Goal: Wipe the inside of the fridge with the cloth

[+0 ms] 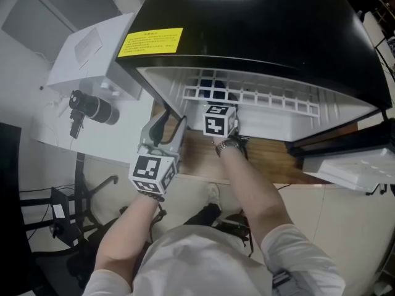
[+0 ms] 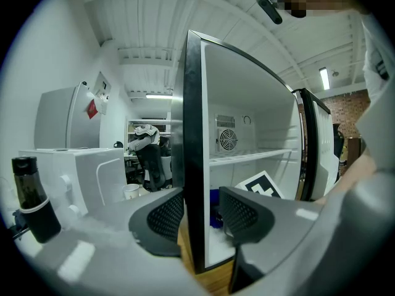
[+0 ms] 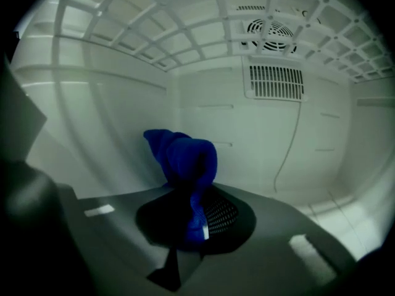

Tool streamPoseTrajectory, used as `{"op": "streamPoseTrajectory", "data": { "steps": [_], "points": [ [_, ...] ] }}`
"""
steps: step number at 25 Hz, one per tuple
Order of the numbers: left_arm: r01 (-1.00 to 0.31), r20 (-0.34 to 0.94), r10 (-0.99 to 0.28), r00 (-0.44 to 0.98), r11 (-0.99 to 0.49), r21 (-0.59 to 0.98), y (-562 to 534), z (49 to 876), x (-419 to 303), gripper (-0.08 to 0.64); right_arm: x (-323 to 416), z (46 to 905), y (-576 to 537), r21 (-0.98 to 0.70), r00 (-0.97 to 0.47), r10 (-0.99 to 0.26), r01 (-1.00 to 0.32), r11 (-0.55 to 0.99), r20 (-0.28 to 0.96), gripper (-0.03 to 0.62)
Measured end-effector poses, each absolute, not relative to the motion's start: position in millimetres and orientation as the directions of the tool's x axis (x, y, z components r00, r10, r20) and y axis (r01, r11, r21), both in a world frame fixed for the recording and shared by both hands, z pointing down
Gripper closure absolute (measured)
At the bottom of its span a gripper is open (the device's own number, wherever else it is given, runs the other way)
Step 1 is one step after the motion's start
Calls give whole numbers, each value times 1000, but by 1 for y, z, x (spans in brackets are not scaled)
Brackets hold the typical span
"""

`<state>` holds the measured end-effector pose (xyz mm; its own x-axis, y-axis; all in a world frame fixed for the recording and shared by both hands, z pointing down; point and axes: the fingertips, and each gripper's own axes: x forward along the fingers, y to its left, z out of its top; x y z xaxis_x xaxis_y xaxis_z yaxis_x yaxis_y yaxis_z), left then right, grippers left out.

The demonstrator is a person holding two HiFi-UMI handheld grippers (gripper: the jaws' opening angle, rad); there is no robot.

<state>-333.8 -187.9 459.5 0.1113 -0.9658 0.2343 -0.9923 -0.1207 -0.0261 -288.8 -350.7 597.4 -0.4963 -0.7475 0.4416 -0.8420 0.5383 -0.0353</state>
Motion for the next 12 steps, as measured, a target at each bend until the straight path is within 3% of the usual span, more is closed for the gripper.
{"op": "streamPoseTrajectory", "data": {
  "steps": [12],
  "points": [
    [-994,235,-967,96,-105,-29,-189,460,-334,390,-251,599,-363,-16,-438,-774,-874,485,457,554]
  ]
}}
